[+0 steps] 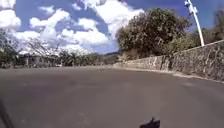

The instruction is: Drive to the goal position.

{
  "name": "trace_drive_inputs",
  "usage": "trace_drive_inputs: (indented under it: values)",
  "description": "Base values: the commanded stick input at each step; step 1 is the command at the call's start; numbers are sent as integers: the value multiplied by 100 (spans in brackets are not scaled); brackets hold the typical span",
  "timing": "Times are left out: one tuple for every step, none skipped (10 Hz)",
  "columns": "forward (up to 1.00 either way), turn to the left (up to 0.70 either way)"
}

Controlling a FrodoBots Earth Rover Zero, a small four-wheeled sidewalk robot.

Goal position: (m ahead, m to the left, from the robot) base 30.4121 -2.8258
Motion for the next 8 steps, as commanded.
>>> trace_drive_inputs:
  values:
    - [50,0]
    - [50,0]
    - [50,0]
    - [50,0]
    - [50,0]
    - [50,0]
    - [50,0]
    - [50,0]
